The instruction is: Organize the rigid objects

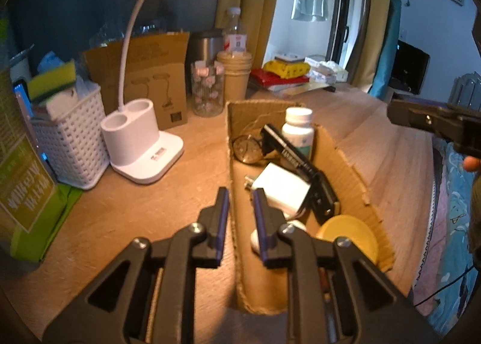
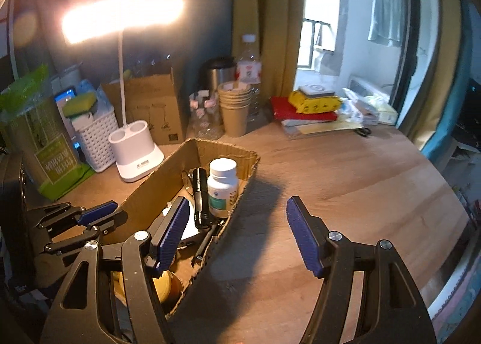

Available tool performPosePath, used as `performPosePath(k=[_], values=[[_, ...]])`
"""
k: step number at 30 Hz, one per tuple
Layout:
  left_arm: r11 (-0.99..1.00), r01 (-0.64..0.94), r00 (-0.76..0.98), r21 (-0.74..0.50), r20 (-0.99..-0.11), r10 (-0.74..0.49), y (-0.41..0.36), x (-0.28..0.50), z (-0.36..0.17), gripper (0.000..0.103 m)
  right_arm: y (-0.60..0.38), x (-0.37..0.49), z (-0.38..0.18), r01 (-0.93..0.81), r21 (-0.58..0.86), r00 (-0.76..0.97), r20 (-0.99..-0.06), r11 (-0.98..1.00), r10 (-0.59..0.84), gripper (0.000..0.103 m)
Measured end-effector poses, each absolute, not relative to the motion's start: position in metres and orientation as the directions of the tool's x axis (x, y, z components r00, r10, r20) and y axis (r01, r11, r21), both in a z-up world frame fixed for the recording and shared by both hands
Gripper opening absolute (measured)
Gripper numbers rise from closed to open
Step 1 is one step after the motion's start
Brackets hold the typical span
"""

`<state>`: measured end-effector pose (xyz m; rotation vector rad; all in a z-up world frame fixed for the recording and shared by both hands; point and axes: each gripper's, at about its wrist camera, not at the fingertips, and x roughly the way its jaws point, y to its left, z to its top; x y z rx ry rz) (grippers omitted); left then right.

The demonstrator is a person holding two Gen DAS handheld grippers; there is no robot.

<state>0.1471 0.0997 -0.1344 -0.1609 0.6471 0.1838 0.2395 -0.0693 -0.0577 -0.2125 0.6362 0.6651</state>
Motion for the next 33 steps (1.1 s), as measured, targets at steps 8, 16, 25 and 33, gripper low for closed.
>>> performPosePath(k=[8, 16, 25, 33], values=[[0.975, -0.2, 0.819, -0.097, -0.562, 0.112, 0.082, 0.127, -0.106, 0.023, -0.104, 0.215, -0.036, -0.585, 0.038, 0.662, -0.556, 0.81, 0.503, 0.07], [0.979, -0.18, 0.848, -0.1, -0.521, 0.103, 0.067, 0.109, -0.084, 0.038, -0.126, 0.191, -0.023, -0.547, 0.029, 0.706, -0.521, 0.836, 0.48, 0.07], [0.987, -0.117, 0.892, -0.106, -0.448, 0.058, 0.046, 0.082, -0.049, 0.07, -0.161, 0.153, -0.004, -0.461, 0.024, 0.783, -0.459, 0.887, 0.419, 0.07], [0.995, -0.075, 0.927, -0.062, -0.373, 0.046, 0.02, 0.056, -0.016, 0.095, -0.19, 0.122, 0.012, -0.409, 0.028, 0.831, -0.402, 0.912, 0.385, 0.07]])
